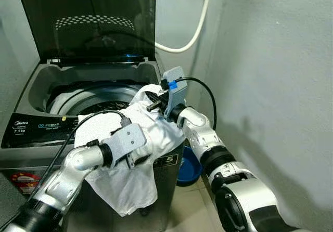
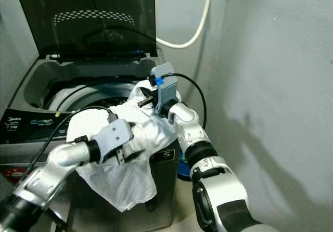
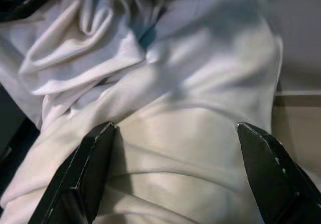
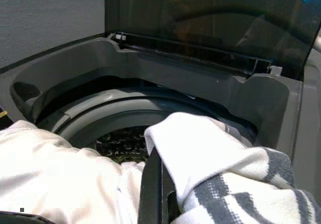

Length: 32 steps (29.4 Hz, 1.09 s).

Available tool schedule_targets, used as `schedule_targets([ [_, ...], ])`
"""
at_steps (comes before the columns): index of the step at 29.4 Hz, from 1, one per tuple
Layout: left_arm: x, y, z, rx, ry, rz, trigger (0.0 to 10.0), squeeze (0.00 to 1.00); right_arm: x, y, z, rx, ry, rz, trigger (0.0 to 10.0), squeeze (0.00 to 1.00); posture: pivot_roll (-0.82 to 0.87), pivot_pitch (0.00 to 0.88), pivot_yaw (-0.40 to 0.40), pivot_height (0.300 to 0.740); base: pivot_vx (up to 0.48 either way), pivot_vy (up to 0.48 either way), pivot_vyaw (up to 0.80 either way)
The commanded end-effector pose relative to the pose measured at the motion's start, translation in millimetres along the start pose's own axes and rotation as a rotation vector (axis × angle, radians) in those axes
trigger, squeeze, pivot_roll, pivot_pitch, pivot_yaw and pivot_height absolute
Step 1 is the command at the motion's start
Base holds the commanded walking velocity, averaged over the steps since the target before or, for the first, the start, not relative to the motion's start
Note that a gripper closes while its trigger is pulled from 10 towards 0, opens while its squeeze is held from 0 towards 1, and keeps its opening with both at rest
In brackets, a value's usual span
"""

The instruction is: Clothes washing

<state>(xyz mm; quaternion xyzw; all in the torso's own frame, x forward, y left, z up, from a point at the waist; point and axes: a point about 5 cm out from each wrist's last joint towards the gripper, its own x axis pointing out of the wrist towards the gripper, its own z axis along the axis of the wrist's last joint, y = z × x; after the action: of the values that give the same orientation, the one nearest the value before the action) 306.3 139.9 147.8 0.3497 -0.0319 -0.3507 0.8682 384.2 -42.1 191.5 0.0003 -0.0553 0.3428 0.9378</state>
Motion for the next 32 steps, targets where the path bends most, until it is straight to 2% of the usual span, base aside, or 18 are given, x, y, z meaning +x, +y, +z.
schedule_targets([
  [1, -2.1, -2.9, -16.4, 0.011, 0.089, 0.03, 10.0, 0.0, -1.3, 0.7, -2.6, 0.014, 0.004, -0.003, 10.0, 0.0, -0.01, 0.0, -0.047, 0.74, 0.0, 0.0, 0.0],
  [7, -4.0, -5.8, -18.8, 0.034, 0.107, 0.048, 10.0, 0.0, -1.6, 0.3, -3.0, 0.016, 0.005, -0.006, 10.0, 0.0, -0.01, 0.0, -0.047, 0.74, 0.0, 0.0, 0.0],
  [8, -5.1, -9.0, -20.8, 0.034, 0.118, 0.038, 0.0, 0.0, -1.5, 0.3, -3.0, 0.015, 0.006, -0.007, 10.0, 0.0, -0.01, 0.0, -0.047, 0.74, 0.0, 0.0, 0.0],
  [15, -7.6, -13.0, -25.4, 0.05, 0.137, 0.026, 0.0, 0.0, -1.1, 1.1, -2.7, 0.014, 0.007, -0.005, 10.0, 0.0, -0.01, 0.0, -0.052, 0.74, 0.0, 0.0, 0.0],
  [19, -7.8, 0.0, -25.0, 0.086, 0.128, 0.093, 0.0, 0.0, -1.1, 2.0, -3.3, 0.011, 0.012, -0.002, 10.0, 0.0, 0.0, 0.0, -0.055, 0.74, 0.0, 0.0, 0.0],
  [20, -8.2, 8.2, -21.4, 0.085, 0.115, 0.134, 0.0, 0.0, -1.1, 2.0, -3.3, 0.011, 0.013, -0.001, 10.0, 0.0, -0.01, 0.0, -0.057, 0.74, 0.0, 0.0, 0.0],
  [21, -8.2, 8.2, -21.4, 0.085, 0.115, 0.134, 0.0, 0.0, -1.1, 2.0, -3.3, 0.011, 0.013, -0.001, 10.0, 0.0, -0.01, 0.0, -0.057, 0.74, 0.0, 0.0, 0.0],
  [23, -9.1, 25.3, -12.3, 0.073, 0.073, 0.221, 0.0, 0.0, -1.1, 1.6, -3.2, 0.009, 0.014, -0.001, 10.0, 0.0, -0.01, 0.0, -0.056, 0.74, 0.0, 0.0, 0.0],
  [25, -9.2, 27.3, -11.1, 0.071, 0.067, 0.231, 0.0, 0.0, -1.2, 1.6, -3.2, 0.009, 0.014, -0.001, 10.0, 0.0, -0.01, 0.0, -0.056, 0.74, 0.0, 0.0, 0.0],
  [27, -12.5, 49.6, 6.3, 0.013, -0.032, 0.348, 0.0, 0.0, -1.2, 1.1, -2.9, 0.007, 0.013, -0.002, 10.0, 0.0, -0.01, 0.0, -0.057, 0.74, 0.0, 0.0, 0.0],
  [28, -12.5, 49.6, 6.3, 0.013, -0.032, 0.348, 0.0, 0.0, -1.2, 1.1, -2.9, 0.007, 0.013, -0.002, 10.0, 0.0, -0.01, 0.0, -0.057, 0.74, 0.0, 0.0, 0.0],
  [30, -17.0, 66.3, 19.5, -0.028, -0.111, 0.428, 0.0, 0.0, -1.4, 0.6, -2.9, 0.007, 0.014, -0.003, 10.0, 0.0, -0.01, 0.0, -0.057, 0.74, 0.0, 0.0, 0.0],
  [32, -27.8, 91.7, 39.1, -0.06, -0.218, 0.548, 0.0, 0.0, -1.7, 0.0, -3.2, 0.011, 0.015, -0.006, 10.0, 0.0, -0.01, 0.0, -0.057, 0.74, 0.0, 0.0, 0.0],
])
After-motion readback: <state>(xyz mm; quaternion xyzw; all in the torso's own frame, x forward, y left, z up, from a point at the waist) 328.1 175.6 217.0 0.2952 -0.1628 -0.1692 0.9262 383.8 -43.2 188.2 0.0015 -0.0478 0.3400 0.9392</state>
